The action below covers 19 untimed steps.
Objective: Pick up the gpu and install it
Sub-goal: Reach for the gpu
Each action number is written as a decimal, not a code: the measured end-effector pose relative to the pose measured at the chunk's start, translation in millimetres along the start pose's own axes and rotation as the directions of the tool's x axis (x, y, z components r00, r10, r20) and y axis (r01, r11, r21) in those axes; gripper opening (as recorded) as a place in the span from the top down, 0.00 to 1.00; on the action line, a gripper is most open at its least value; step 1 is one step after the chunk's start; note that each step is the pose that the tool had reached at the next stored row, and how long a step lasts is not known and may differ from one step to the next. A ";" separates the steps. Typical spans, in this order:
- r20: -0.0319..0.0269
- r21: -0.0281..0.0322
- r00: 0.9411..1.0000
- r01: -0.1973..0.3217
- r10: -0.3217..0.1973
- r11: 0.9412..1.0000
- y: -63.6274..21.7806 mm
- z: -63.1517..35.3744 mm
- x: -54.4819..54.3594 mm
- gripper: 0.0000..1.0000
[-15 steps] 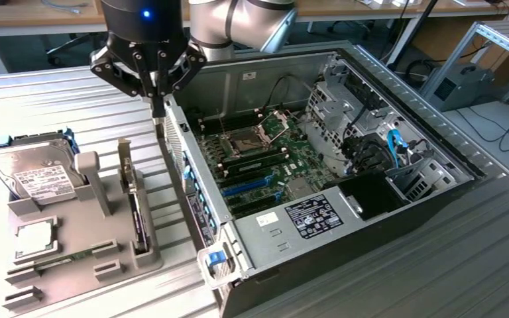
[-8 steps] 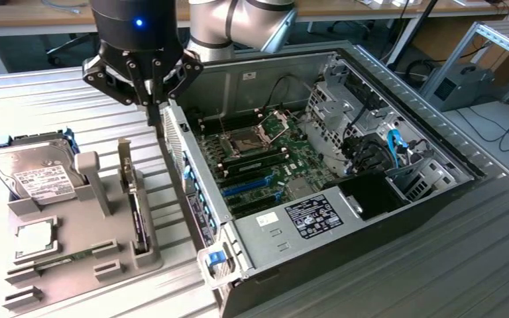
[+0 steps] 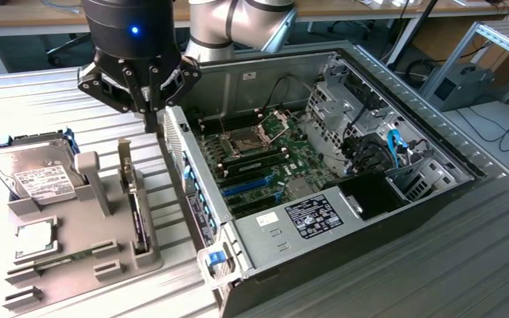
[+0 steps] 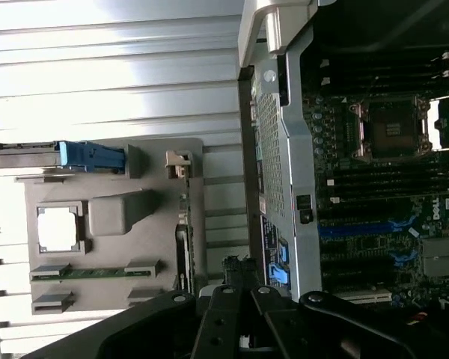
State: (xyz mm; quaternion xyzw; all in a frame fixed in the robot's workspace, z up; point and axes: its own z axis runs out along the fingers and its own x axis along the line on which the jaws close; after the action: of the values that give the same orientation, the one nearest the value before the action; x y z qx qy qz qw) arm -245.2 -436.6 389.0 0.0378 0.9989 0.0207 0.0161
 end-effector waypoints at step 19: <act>0.000 0.000 1.000 0.000 0.000 1.000 -37.8 -1.0 4.8 0.89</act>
State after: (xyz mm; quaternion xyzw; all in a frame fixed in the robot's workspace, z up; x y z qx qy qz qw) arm -252.8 -473.9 388.2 0.0378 0.9989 0.0207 0.0161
